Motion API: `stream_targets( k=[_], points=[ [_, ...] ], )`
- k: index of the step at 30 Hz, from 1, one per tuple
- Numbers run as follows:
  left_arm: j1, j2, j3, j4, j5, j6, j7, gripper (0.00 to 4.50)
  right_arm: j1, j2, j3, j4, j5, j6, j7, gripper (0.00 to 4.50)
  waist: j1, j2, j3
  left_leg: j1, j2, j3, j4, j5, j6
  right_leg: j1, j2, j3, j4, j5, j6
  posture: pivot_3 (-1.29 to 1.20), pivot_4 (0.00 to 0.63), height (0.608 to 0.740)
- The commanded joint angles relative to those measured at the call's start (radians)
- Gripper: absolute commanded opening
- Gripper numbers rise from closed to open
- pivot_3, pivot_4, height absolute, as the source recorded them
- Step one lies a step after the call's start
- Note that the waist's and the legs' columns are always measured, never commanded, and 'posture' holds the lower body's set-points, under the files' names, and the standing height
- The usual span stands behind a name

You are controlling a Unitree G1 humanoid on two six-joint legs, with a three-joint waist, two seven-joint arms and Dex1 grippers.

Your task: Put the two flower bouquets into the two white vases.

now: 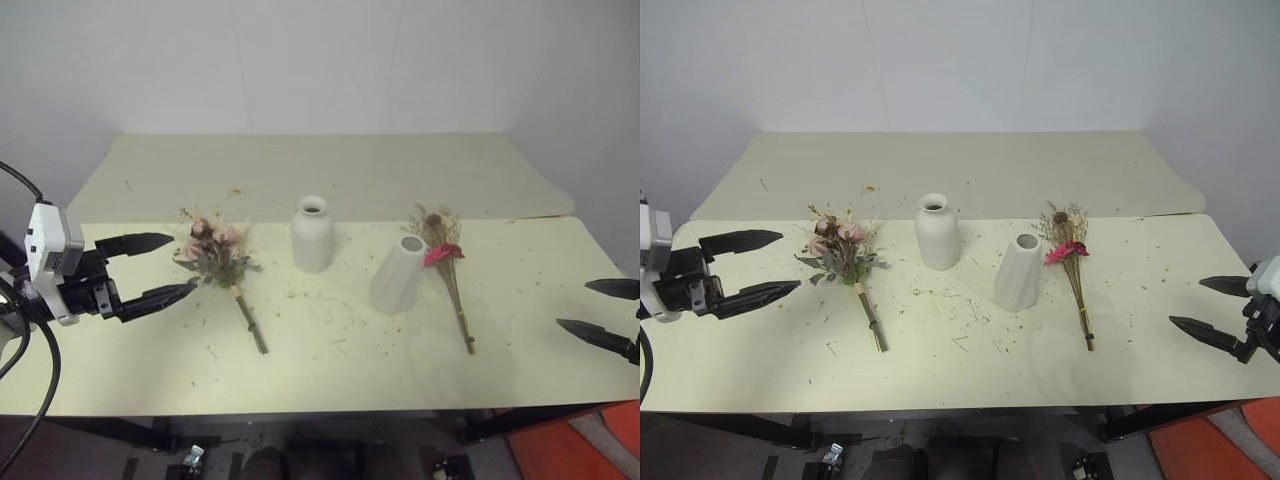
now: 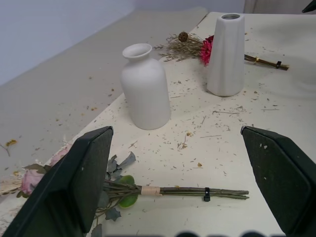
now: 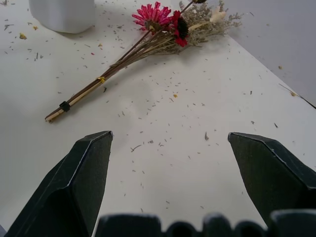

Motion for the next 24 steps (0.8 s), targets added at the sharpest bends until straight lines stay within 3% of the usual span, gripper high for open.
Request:
stream_targets(
  k=[1, 14, 17, 24],
  points=[
    [0.002, 0.012, 0.034, -0.032, -0.014, 0.007, 0.013, 4.50, -0.028, -0.010, -0.003, 0.003, 0.007, 0.003, -0.002, 4.42, 0.001, 0.000, 0.000, 0.000, 0.000, 0.000, 0.000, 0.000, 0.000, 0.000, 0.000, 0.000, 0.000, 0.000, 0.000, 0.00, 0.150, 0.740],
    [0.023, -0.003, 0.036, -0.048, -0.017, 0.004, 0.025, 4.50, -0.053, -0.016, 0.017, -0.001, 0.013, 0.018, 0.005, 4.42, 0.001, 0.000, 0.000, 0.000, 0.000, 0.000, 0.000, 0.000, 0.000, 0.000, 0.000, 0.000, 0.000, 0.000, 0.000, 0.00, 0.150, 0.740],
    [0.016, -0.007, 0.025, -0.049, -0.020, -0.003, 0.018, 4.50, -0.093, -0.013, 0.023, -0.043, 0.055, 0.101, -0.016, 4.42, -0.001, 0.000, 0.000, 0.000, 0.000, 0.000, 0.000, 0.000, 0.000, 0.000, 0.000, 0.000, 0.000, 0.000, 0.000, 0.00, 0.150, 0.740],
    [-0.079, -0.050, -0.124, -0.047, -0.011, -0.043, -0.021, 4.50, -0.259, 0.057, 0.196, -0.211, 0.103, 0.415, -0.187, 4.42, -0.001, -0.001, -0.001, 0.000, 0.000, 0.000, 0.000, 0.000, 0.000, 0.000, 0.001, 0.001, 0.000, 0.001, 0.000, 0.00, 0.150, 0.740]
  ],
)
